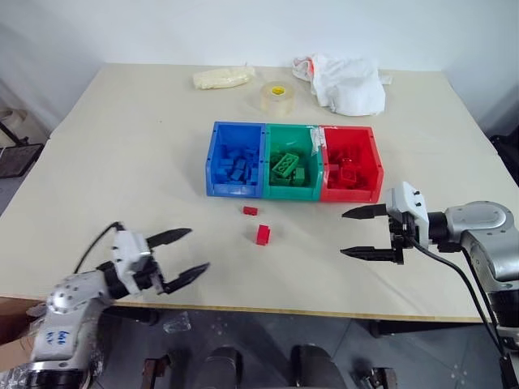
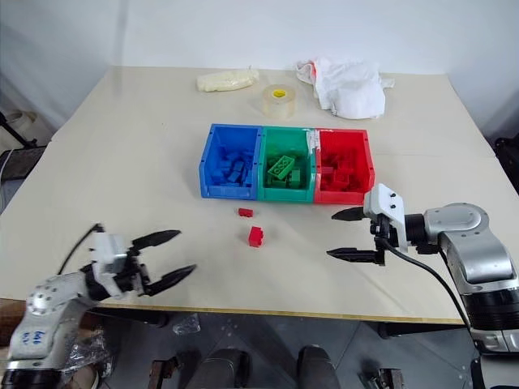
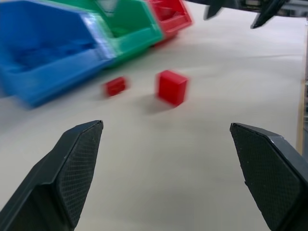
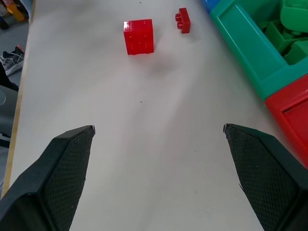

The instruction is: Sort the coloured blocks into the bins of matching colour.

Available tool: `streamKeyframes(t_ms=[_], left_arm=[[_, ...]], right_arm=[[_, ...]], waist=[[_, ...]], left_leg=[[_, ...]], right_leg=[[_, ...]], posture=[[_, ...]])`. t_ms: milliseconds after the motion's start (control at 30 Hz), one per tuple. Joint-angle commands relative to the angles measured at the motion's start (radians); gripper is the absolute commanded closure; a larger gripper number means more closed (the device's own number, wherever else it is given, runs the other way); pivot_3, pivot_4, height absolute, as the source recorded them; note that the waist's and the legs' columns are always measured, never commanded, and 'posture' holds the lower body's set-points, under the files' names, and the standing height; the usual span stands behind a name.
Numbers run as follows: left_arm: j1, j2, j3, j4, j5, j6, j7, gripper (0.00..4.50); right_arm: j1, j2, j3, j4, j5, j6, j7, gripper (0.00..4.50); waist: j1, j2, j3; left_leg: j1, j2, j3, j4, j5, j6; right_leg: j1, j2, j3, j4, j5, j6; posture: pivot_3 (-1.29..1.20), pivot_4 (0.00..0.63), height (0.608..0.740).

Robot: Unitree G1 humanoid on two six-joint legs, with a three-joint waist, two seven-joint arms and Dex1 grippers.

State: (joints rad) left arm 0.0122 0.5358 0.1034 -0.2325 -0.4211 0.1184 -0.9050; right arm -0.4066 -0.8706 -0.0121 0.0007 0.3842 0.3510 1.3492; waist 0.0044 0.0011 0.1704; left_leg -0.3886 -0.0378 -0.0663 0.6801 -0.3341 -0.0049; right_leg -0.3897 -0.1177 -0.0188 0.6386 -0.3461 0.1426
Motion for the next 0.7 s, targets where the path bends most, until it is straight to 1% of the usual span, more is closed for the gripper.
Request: streamKeyframes(t_ms=[33, 133, 233, 400, 500, 567, 600, 633, 700], left_arm=[[-0.079, -0.050, -0.117, -0.067, 0.089, 0.070, 0.110, 0.00], [-0.145, -0.099, -0.177, -0.028, 0.131, 0.082, 0.151, 0.00], [-0.209, -0.148, -0.233, 0.065, 0.201, 0.079, 0.201, 0.00], [-0.270, -0.175, -0.280, 0.179, 0.270, 0.059, 0.227, 0.00], [-0.304, -0.196, -0.306, 0.235, 0.298, 0.049, 0.233, 0.00], [-0.329, -0.213, -0.316, 0.274, 0.305, 0.013, 0.222, 0.00], [-0.339, -0.221, -0.318, 0.286, 0.306, 0.007, 0.221, 0.38], [-0.345, -0.226, -0.318, 0.295, 0.308, 0.003, 0.220, 0.55], [-0.358, -0.231, -0.321, 0.312, 0.309, -0.012, 0.207, 1.11]], right_arm=[[0.020, -0.026, -0.052, -0.046, 0.027, -0.005, -0.006, 0.02], [0.044, -0.036, -0.074, -0.063, 0.033, -0.002, -0.018, 0.02], [0.072, -0.046, -0.099, -0.076, 0.035, -0.003, -0.032, 0.02], [0.115, -0.054, -0.140, -0.107, 0.042, 0.005, -0.064, 0.02], [0.155, -0.055, -0.168, -0.136, 0.049, 0.012, -0.089, 0.02], [0.178, -0.053, -0.180, -0.156, 0.054, 0.018, -0.107, 0.02], [0.191, -0.053, -0.189, -0.167, 0.058, 0.023, -0.116, 0.00], [0.199, -0.053, -0.194, -0.175, 0.061, 0.027, -0.122, 0.00], [0.221, -0.055, -0.209, -0.189, 0.064, 0.031, -0.135, 0.00]], waist=[[0.001, 0.000, 0.000], [0.003, 0.000, 0.000], [0.001, 0.000, 0.000], [0.001, 0.000, 0.000], [0.009, 0.000, 0.000], [0.019, 0.000, 0.000], [0.022, 0.000, 0.000], [0.024, 0.000, 0.000], [0.024, 0.000, 0.000]], left_leg=[[0.000, 0.000, 0.000, 0.000, 0.000, 0.000], [0.000, 0.000, 0.001, 0.000, 0.000, 0.000], [0.000, 0.000, 0.002, 0.000, 0.000, 0.000], [0.001, 0.000, 0.003, 0.001, 0.000, 0.000], [0.001, 0.000, 0.003, 0.001, 0.000, 0.000], [0.001, 0.000, 0.003, 0.002, 0.000, 0.000], [0.001, -0.001, 0.003, 0.002, 0.000, 0.000], [0.001, -0.001, 0.003, 0.002, 0.000, 0.000], [0.001, -0.001, 0.003, 0.002, 0.000, 0.001]], right_leg=[[0.000, 0.000, 0.000, 0.000, 0.000, 0.000], [0.000, 0.001, -0.002, 0.001, 0.000, 0.001], [-0.001, 0.001, -0.002, 0.002, 0.000, 0.001], [-0.001, 0.002, -0.001, 0.004, 0.000, 0.001], [-0.001, 0.001, -0.001, 0.004, 0.000, 0.001], [-0.001, 0.001, -0.001, 0.003, 0.001, 0.001], [-0.001, 0.001, -0.001, 0.003, 0.001, 0.001], [-0.001, 0.001, -0.001, 0.003, 0.001, 0.002], [-0.001, 0.001, 0.000, 0.003, 0.001, 0.002]], posture=[[0.00, 0.150, 0.740], [0.00, 0.150, 0.740], [0.00, 0.150, 0.740], [0.00, 0.150, 0.740], [0.00, 0.150, 0.740], [0.00, 0.150, 0.740], [0.00, 0.150, 0.740], [0.00, 0.150, 0.740], [0.00, 0.150, 0.740]])
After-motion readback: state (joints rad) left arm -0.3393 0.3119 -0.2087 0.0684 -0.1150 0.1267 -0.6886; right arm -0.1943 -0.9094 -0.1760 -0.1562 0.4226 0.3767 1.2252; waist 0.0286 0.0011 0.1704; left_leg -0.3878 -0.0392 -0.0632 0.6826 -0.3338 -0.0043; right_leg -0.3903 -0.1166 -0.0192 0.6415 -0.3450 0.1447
